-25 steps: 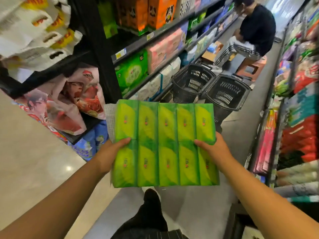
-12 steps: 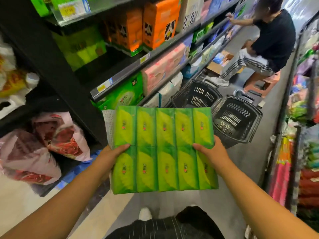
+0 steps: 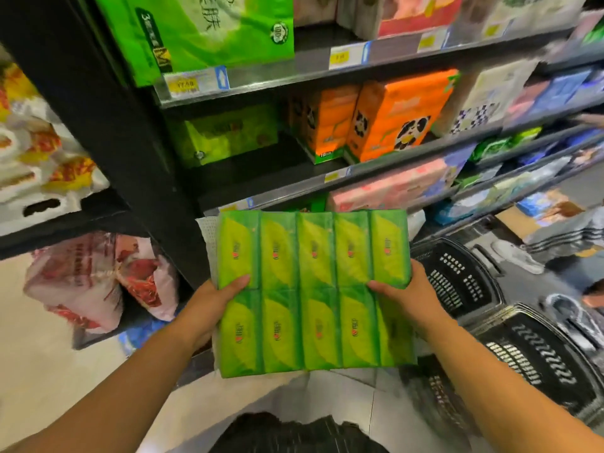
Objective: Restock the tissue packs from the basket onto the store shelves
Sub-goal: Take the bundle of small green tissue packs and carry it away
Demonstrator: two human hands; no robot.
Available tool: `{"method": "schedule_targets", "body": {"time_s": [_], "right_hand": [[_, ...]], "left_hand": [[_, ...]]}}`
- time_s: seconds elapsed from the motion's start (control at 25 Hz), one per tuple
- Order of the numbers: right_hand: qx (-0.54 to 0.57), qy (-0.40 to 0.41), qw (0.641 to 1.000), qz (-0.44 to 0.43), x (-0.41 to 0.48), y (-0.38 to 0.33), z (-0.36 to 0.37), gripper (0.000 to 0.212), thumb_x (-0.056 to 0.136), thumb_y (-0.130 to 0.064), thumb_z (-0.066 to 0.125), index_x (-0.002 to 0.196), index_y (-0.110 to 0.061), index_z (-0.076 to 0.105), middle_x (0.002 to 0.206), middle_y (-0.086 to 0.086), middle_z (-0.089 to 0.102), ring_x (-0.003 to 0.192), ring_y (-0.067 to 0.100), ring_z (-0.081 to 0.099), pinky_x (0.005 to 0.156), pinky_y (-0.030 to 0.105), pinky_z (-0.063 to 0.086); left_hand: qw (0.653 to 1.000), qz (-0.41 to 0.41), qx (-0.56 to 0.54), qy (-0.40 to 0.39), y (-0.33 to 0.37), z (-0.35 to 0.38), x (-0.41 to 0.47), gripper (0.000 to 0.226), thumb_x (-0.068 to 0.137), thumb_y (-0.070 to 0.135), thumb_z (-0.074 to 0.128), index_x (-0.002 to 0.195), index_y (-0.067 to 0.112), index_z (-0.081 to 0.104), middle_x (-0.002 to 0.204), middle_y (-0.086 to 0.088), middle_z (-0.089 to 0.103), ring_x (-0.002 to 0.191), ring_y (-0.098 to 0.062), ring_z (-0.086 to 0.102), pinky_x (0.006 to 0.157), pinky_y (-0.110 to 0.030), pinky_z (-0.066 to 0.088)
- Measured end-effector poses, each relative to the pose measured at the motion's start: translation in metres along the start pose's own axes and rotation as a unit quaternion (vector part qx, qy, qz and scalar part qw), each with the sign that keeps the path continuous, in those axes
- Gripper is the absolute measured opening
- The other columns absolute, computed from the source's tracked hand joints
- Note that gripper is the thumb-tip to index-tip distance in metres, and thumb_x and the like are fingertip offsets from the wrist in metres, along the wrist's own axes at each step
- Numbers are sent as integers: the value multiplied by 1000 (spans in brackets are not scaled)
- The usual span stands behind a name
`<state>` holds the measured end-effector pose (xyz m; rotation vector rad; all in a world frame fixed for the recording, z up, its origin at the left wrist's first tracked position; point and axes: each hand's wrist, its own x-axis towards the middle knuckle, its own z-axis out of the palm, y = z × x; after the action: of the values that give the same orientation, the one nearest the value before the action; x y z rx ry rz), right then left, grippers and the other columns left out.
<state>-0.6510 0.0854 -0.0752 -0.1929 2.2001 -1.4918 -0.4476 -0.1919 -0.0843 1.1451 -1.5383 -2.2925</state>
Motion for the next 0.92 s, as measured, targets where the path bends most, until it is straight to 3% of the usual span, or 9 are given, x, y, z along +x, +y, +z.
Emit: {"method": "schedule_targets", "body": {"time_s": [0.08,0.2,0.32,0.4,0.52,0.6,0.68,0.8,0.92], "right_hand": [[-7,-24,999,-24,30,-18,-6,86,63,-26,88,132,-17,37,122,5,57,109,23,57,93,42,49],[6,-71,996,-46,67,-45,-5,85,65,-17,87,133,-12,37,120,4,55,106,22,56,88,37,48],[30,-108,992,-54,92,-72,7,107,43,-37,95,132,-14,41,124,5,60,111,24,60,95,48,51],[46,-132,988,-69,105,-87,13,110,40,-36,95,134,-16,41,126,7,61,112,25,61,94,51,51],[40,-145,984,-89,125,-106,21,107,45,-28,91,136,-16,36,124,7,60,112,25,60,93,50,51],[48,-139,984,-100,138,-115,24,100,51,-23,86,136,-15,33,120,5,60,109,23,60,92,47,51],[68,-146,982,-100,155,-120,30,89,60,-22,84,132,-17,34,112,-1,60,102,17,61,91,46,51],[65,-159,980,-104,168,-125,35,90,54,-37,90,126,-22,37,112,-2,60,102,17,61,92,50,51],[33,-180,974,-137,190,-140,33,105,42,-53,93,128,-30,37,123,-1,59,113,20,59,97,52,49]], "left_hand": [[999,25,4,31,9,10,4,73,50,47,88,112,16,65,104,-11,73,89,-26,72,69,-37,59],[995,54,-18,77,21,24,6,51,65,31,75,112,17,62,110,-10,70,93,-26,69,81,-42,55],[988,101,29,110,40,22,11,51,74,21,73,122,14,58,110,-7,69,89,-18,68,74,-34,54],[982,125,61,128,53,14,16,64,68,28,81,125,12,57,112,-7,69,93,-18,68,78,-36,56],[968,135,115,179,73,5,25,103,44,52,91,131,16,49,115,-2,68,103,-21,66,92,-46,53],[958,138,142,208,81,6,31,122,40,60,90,140,17,36,123,-2,63,109,-21,62,96,-46,50],[947,131,157,248,91,6,41,139,33,72,85,147,29,18,138,-4,52,122,-24,54,100,-48,46],[944,137,143,264,95,8,47,147,27,76,83,148,35,11,146,-2,44,128,-26,48,104,-50,43],[939,154,129,279,105,15,45,143,29,68,88,147,16,26,131,-1,59,117,-18,59,98,-45,50]]}}
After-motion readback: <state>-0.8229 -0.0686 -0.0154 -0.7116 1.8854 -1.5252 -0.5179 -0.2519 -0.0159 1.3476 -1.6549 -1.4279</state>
